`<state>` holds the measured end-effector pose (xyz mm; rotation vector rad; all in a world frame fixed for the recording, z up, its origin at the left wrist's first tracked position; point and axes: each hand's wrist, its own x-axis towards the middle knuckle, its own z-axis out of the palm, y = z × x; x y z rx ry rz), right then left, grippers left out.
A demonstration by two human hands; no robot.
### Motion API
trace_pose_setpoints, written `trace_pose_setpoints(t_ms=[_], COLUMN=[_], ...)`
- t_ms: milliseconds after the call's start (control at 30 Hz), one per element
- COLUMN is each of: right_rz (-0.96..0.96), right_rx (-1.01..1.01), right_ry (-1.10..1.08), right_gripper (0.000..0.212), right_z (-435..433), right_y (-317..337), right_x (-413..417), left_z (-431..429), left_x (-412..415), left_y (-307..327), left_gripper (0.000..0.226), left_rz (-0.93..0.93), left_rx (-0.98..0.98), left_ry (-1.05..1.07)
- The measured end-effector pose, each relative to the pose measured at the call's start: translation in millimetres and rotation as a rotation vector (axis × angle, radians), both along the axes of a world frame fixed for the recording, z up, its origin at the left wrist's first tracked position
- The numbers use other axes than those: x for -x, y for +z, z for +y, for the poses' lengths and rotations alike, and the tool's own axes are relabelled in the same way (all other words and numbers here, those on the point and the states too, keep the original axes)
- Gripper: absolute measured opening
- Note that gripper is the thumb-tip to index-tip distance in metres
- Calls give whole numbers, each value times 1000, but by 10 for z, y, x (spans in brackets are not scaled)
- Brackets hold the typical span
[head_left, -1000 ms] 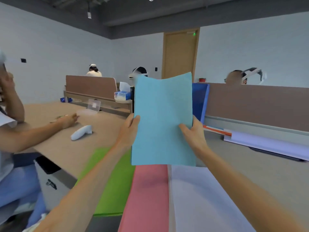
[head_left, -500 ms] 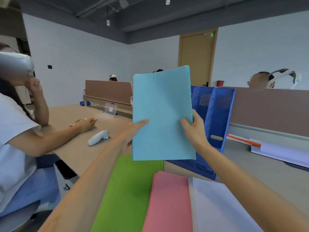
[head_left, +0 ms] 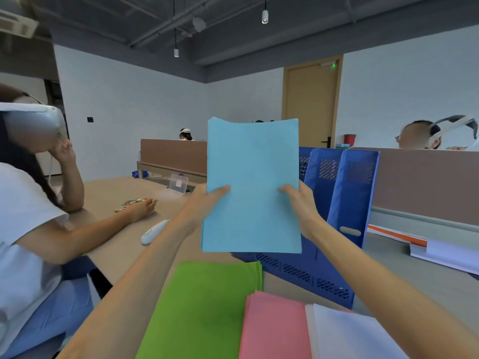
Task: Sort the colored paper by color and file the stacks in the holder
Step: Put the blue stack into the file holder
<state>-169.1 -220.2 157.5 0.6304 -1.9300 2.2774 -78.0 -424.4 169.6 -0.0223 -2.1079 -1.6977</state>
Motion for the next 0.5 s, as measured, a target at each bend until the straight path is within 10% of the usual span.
trace_pose_setpoints(t_ms=[500], right_rz=[151], right_rx=[-60], right_ry=[-108], right_gripper=[29], right_z=[262], right_y=[-75], right_x=[105], left_z=[-158], left_x=[255], left_y=[56], left_gripper=[23], left_rz=[319], left_rx=[326], left_ry=[416])
